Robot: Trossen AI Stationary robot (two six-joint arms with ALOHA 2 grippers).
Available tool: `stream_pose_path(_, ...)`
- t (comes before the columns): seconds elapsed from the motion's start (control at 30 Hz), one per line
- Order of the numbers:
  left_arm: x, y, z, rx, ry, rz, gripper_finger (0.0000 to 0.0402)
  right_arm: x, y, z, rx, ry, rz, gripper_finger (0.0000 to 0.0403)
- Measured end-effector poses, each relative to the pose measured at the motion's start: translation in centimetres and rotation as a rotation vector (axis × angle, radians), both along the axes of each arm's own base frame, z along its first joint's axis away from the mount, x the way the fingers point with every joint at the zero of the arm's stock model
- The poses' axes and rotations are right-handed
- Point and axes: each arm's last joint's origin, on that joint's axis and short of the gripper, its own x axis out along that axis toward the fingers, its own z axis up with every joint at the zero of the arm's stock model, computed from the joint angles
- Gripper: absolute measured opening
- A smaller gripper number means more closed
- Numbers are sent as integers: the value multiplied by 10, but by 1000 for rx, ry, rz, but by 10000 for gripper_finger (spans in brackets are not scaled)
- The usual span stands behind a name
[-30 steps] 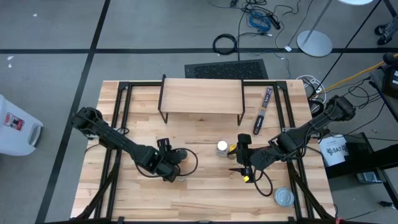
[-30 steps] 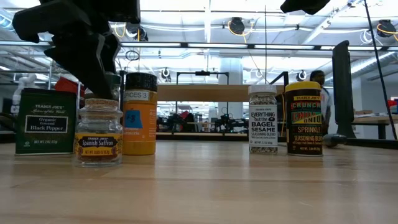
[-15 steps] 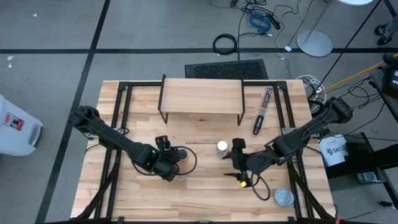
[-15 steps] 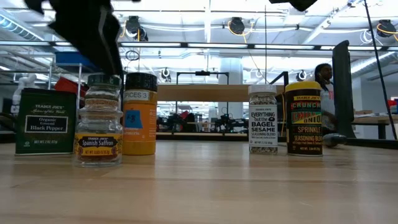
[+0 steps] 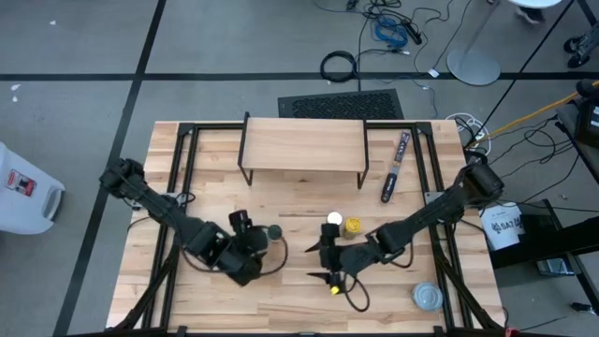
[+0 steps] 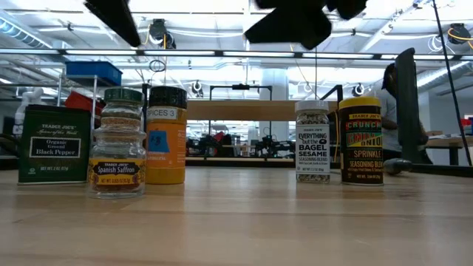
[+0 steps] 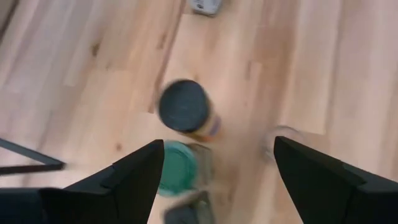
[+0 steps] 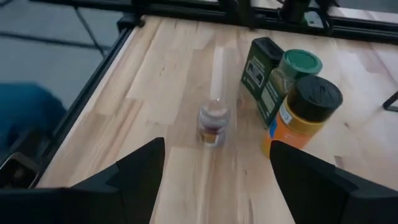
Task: Shelf spices
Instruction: Put the light brown seasoning bottle on the shelf
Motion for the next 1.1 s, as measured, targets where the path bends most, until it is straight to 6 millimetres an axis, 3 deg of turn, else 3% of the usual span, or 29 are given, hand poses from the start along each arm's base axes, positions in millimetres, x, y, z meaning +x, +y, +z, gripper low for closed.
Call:
stream_pose_path(0.27, -22, -36, 2, -82, -95, 21, 313, 37, 2, -25, 28, 16, -57, 279)
stream_pose_path(0.47, -26, -62, -8, -159, -216, -20, 313, 62, 8, -40, 2, 30, -61, 279)
stream_pose_path(0.7, -17, -82, -45, -128, -195, -17, 313, 80, 17, -55, -14, 49, -20, 279)
stream_pose_path(1.1, -5, -94, -105, -23, -135, 90, 313, 86, 16, -79, -23, 99, -18, 279)
